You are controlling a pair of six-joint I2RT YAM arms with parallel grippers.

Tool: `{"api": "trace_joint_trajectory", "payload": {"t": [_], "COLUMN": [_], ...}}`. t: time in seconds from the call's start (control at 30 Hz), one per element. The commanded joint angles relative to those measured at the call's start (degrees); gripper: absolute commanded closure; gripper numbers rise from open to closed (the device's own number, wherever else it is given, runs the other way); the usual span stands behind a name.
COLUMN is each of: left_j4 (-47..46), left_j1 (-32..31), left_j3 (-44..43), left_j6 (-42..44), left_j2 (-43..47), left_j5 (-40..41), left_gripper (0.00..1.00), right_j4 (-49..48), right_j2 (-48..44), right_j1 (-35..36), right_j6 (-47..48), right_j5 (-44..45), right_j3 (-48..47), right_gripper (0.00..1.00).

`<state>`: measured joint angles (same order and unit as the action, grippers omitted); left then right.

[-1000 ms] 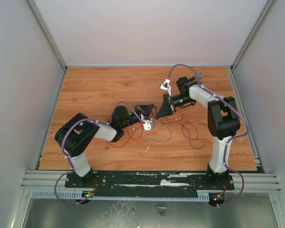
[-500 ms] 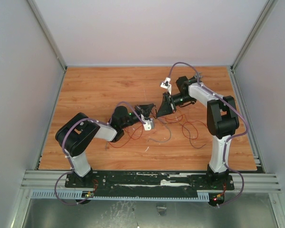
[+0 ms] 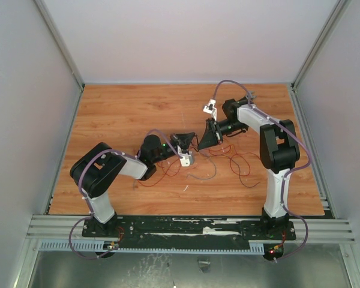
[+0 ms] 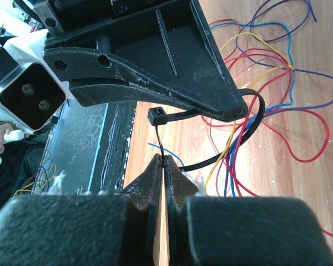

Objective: Zip-tie the wires
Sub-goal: Tie the cable at the center of the board.

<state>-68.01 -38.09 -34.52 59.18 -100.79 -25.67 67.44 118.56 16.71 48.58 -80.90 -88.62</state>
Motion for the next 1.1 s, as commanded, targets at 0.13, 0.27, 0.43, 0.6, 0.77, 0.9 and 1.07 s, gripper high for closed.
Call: {"api": "trace_joint_trajectory", "payload": {"t": [0.13, 0.27, 0.43, 0.6, 0.77, 0.9, 1.07], "left_j4": [-2.8, -2.8, -2.8, -2.8, -2.8, -2.8, -2.8], "left_j1": [-0.6, -0.6, -0.6, -0.6, -0.6, -0.6, -0.6], "left_j3": [1.7, 1.9, 1.9, 1.8, 1.6, 1.5, 1.5], "left_j6": [-1.9, -1.8, -1.4, -1.2, -1.1, -1.2, -1.2], "left_j2": [0.5, 0.6, 0.2, 0.2, 0.2, 0.3, 0.7], "left_j5": [-3.1, -2.9, -2.6, -2.6, -2.8, -2.9, -2.9], "left_gripper": [1.0, 1.0, 1.0, 1.0, 1.0, 1.0, 1.0], "right_j4": [3.6, 4.4, 5.7, 6.2, 8.1, 7.9, 7.9], "right_j2": [1.6, 1.7, 1.5, 1.2, 0.8, 0.1, 0.2], "right_j1": [-0.9, -1.1, -1.1, -1.2, -1.1, -1.1, -1.2], "right_j6": [3.5, 4.3, 5.5, 5.9, 8.4, 9.0, 9.2], "right_j5": [-2.1, -2.1, -2.6, -3.0, -4.3, -4.5, -5.0], "right_j3": [-3.3, -3.0, -2.8, -2.6, -2.0, -1.6, -1.6], "right_gripper": [1.0, 1.0, 1.0, 1.0, 1.0, 1.0, 1.0]}}
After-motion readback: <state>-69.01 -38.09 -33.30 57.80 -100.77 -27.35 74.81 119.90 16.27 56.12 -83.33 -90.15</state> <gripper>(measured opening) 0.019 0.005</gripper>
